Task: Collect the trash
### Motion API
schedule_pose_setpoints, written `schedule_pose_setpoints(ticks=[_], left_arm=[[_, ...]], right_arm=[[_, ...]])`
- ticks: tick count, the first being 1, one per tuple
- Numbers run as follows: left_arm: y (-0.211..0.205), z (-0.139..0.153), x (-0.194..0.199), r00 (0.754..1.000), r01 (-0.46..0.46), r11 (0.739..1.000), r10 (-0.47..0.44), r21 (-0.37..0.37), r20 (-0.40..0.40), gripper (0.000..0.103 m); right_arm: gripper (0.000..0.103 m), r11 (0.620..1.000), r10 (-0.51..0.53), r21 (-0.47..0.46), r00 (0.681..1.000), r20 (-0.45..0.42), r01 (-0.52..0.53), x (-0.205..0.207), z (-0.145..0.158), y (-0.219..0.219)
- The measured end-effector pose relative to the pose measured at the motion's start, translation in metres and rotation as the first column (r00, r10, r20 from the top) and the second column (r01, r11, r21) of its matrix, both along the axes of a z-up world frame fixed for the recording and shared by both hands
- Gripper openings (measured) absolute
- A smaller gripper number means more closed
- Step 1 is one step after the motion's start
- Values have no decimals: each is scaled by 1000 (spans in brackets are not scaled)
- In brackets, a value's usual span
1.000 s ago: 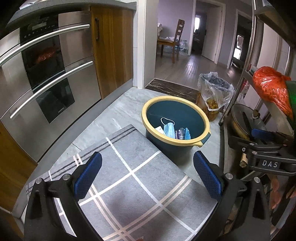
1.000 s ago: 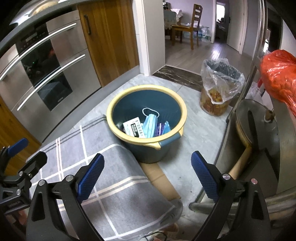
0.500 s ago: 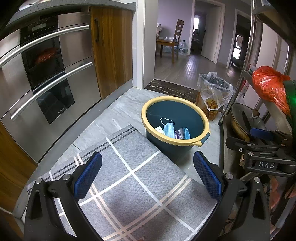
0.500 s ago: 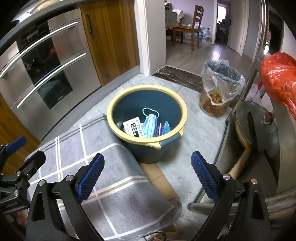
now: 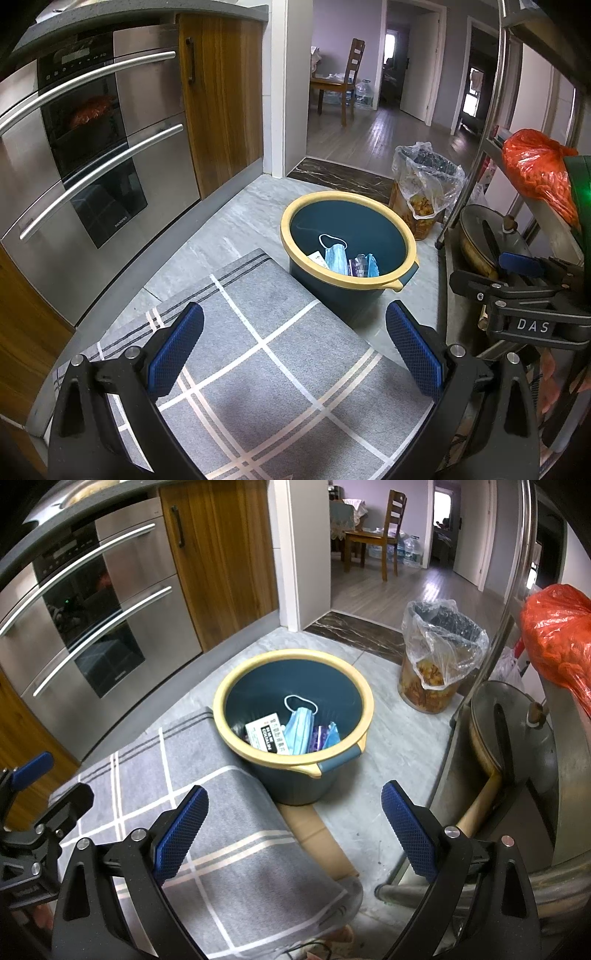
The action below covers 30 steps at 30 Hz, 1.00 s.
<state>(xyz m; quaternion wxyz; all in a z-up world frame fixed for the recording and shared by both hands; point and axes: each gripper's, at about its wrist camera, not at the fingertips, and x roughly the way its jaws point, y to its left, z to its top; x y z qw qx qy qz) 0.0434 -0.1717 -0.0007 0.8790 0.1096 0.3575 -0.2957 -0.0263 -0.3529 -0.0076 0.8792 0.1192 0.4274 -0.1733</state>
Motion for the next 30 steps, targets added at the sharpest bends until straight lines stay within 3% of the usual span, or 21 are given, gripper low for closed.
schedule_pose_setpoints(ticks=[30], left_arm=[[-2,2,-5,998,53,998,-52,-26,37,97]], right_arm=[[94,1000,-3,-2,1000,-1,3,0,0,-1]])
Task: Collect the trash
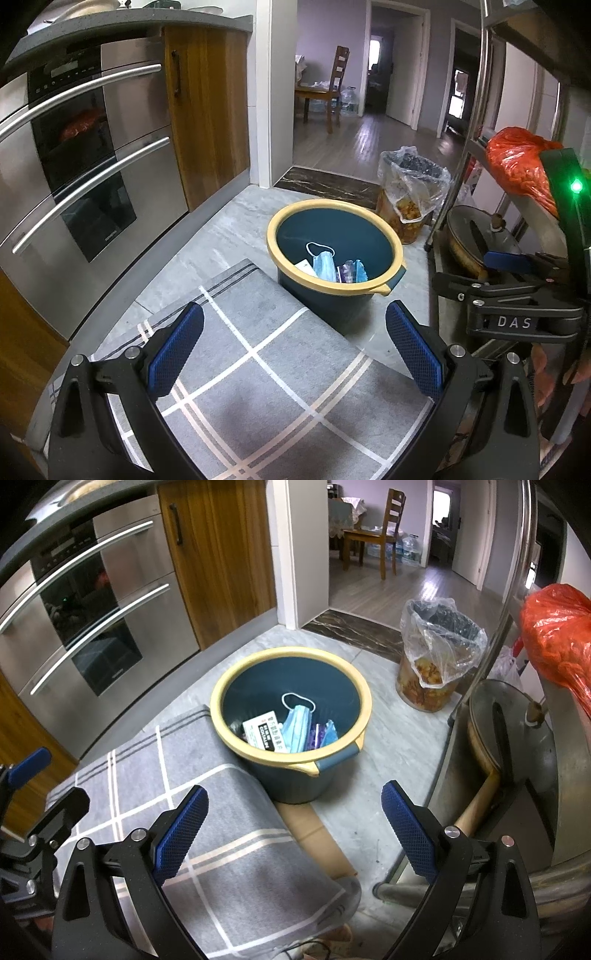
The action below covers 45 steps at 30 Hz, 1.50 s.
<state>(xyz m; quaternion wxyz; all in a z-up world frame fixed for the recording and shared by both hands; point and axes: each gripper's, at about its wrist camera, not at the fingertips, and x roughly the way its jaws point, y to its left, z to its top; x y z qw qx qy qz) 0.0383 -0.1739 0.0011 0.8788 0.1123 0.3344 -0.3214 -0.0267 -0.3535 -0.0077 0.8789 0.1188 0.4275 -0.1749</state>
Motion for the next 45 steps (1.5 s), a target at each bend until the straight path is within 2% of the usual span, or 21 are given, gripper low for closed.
schedule_pose_setpoints(ticks=[12,14,17,19,24,27,31,34,38,42,45], left_arm=[[-2,0,2,1000,-2,1000,1,24,29,97],[-4,1,2,1000,0,999,-1,36,8,97],[-2,3,2,999,-45,999,45,23,16,97],[-3,3,2,1000,-27,999,27,21,2,97],[-6,2,-4,998,-16,999,13,39,67,97],[-4,3,-3,997,-19,999,16,29,76,96],[-8,1,-6,995,-13,998,7,65,97,96],[-10,0,-4,997,-12,997,6,82,74,98],[-10,-1,-2,996,-69,993,64,95,62,97],[-7,3,-9,996,-15,999,12,33,86,98],[-9,5,-13,994,11,1000,-14,25,109,97]], right_arm=[[94,1000,1,1,1000,-2,-1,-2,-1,-2],[94,1000,2,2,1000,-2,-2,-1,-1,-2],[94,1000,4,1,1000,-2,-4,-3,-1,-2],[94,1000,3,2,1000,-4,-3,-3,-2,-2],[94,1000,2,6,1000,-6,-2,-5,-4,-3],[94,1000,2,6,1000,-7,-2,-5,-5,-3],[94,1000,1,10,1000,-11,0,-4,-6,-3],[94,1000,0,13,1000,-11,0,-4,-6,-2],[94,1000,2,15,1000,-16,-2,-3,-5,-2],[94,1000,0,15,1000,-17,0,-3,-5,-1],[94,1000,0,15,1000,-16,0,-3,-5,-2]])
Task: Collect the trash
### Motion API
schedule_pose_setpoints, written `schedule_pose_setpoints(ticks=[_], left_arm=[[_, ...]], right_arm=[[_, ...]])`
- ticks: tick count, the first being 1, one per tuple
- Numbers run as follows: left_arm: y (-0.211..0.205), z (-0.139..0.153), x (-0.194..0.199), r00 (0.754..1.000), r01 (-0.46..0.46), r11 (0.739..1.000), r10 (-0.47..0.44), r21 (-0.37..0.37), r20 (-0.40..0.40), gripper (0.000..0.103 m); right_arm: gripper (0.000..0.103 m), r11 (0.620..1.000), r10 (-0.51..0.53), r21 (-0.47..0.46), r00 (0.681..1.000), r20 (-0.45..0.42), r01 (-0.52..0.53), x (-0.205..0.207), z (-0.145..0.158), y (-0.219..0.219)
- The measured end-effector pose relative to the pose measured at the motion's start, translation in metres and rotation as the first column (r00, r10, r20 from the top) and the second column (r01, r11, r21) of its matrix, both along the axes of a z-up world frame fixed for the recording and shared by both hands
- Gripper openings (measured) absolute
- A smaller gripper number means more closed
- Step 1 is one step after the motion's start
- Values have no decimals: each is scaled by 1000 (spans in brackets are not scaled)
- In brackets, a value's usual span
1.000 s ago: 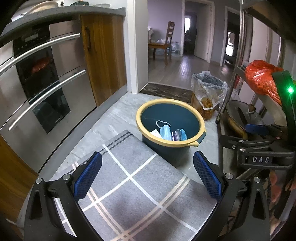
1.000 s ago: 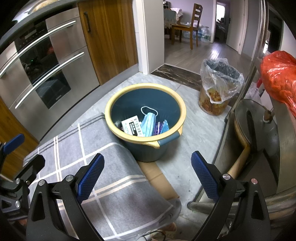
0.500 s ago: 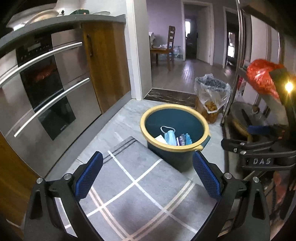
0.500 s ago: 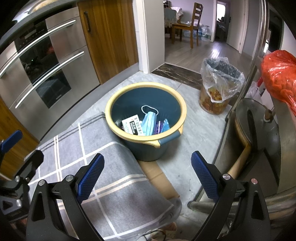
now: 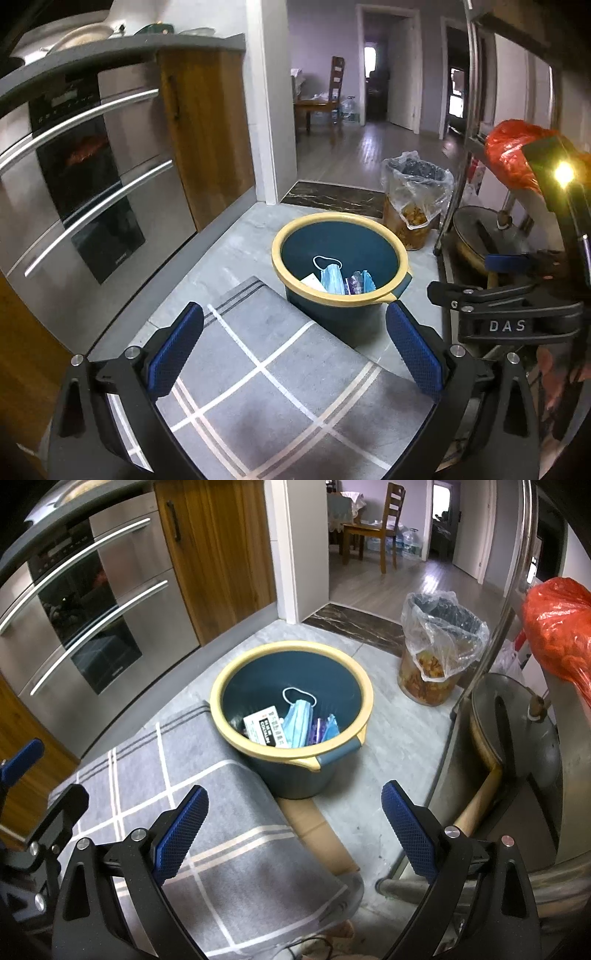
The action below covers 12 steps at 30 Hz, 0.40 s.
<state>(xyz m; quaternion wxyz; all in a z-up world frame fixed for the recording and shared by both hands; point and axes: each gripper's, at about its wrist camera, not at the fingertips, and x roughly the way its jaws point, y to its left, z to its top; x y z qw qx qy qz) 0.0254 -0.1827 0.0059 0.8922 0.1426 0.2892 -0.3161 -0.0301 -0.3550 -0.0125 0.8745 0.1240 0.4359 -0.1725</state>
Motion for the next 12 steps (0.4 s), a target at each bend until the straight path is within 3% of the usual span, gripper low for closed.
schedule_pose_setpoints(ticks=[3,12], left_arm=[[-2,1,-3,999,15,1000,-16,10,28,97],[-3,-1,1,1000,16,1000,-16,13,-10,97]], right_arm=[[94,1000,2,-1,1000,-1,-2,0,0,0],[94,1000,1,-1,1000,-1,-1,0,0,0]])
